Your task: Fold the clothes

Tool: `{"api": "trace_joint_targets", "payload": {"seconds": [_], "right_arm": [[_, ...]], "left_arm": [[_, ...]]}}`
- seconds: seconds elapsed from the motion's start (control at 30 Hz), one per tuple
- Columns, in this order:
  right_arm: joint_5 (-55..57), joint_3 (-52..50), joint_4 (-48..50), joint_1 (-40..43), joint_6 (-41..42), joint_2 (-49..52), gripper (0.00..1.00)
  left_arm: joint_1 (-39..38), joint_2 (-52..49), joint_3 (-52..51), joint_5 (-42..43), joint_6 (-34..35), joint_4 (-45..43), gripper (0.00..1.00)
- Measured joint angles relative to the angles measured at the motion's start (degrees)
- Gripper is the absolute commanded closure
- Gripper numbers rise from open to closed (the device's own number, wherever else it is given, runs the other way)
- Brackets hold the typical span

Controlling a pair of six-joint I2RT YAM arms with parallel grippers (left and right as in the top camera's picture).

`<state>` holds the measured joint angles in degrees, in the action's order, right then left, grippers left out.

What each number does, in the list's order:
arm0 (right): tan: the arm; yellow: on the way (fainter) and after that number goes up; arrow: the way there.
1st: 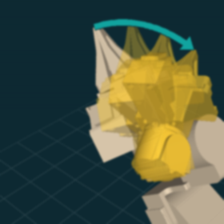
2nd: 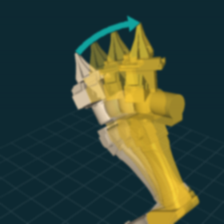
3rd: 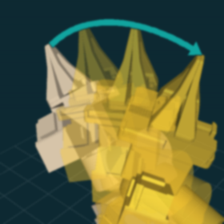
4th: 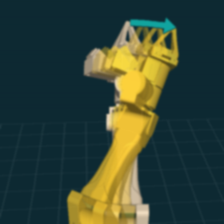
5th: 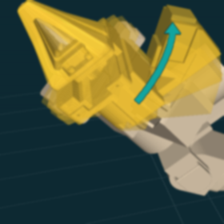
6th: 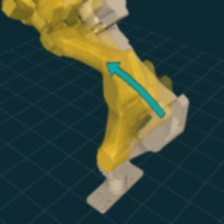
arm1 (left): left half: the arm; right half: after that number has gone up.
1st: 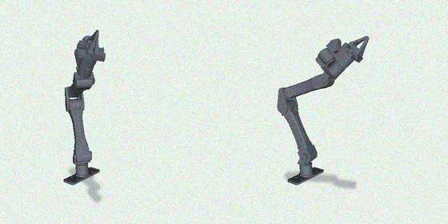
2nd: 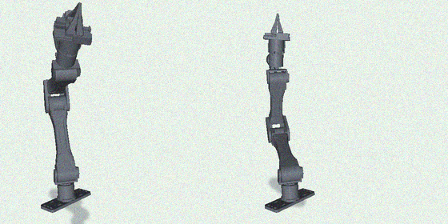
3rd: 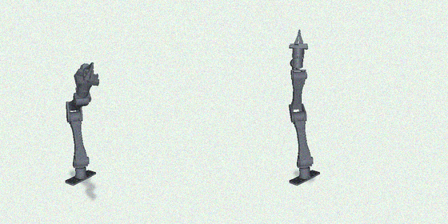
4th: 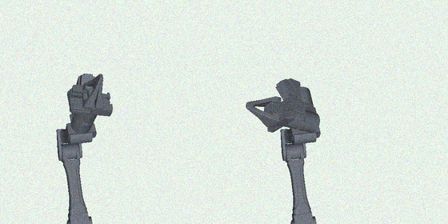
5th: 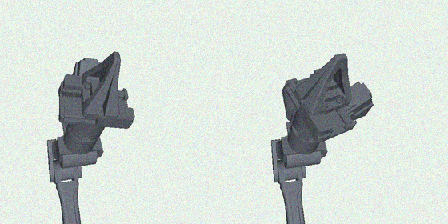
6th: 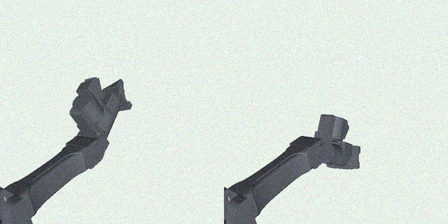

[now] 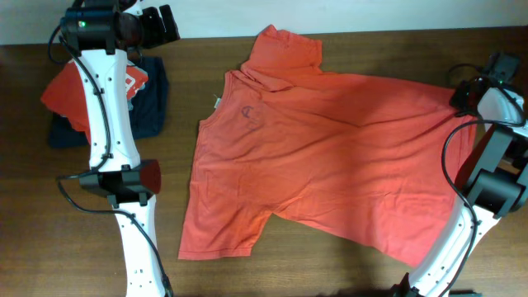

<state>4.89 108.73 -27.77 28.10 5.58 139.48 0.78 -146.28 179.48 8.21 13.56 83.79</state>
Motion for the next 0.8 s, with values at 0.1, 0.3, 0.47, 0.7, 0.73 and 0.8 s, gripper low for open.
{"api": "trace_joint_targets", "payload": {"seconds": [0.1, 0.3, 0.47, 0.7, 0.73, 0.8], "right_arm": [[0.0, 0.7, 1.2, 0.0, -1.1, 0.6, 0.96], [-0.9, 13.4, -15.0, 0.0, -2.1, 3.2, 0.67], [-3.5, 32.8, -33.7, 0.0, -2.1, 3.3, 0.67], [-5.3, 59.7, -61.5, 0.7, 1.8, 2.2, 0.68], [-5.3, 62.5, -64.6, 1.0, 2.4, 2.0, 0.68], [-5.7, 66.9, -69.0, 1.6, 3.5, 1.7, 0.67]], "left_arm": [[0.0, 0.0, 0.0, 0.0, 0.0, 0.0, 0.01], [0.0, 0.0, 0.0, 0.0, 0.0, 0.0, 0.01], [0.0, 0.0, 0.0, 0.0, 0.0, 0.0, 0.01], [0.0, 0.0, 0.0, 0.2, 0.0, 0.1, 0.01], [0.0, 0.0, 0.0, 0.2, 0.0, 0.0, 0.01], [0.0, 0.0, 0.0, 0.2, 0.0, 0.0, 0.01]]}}
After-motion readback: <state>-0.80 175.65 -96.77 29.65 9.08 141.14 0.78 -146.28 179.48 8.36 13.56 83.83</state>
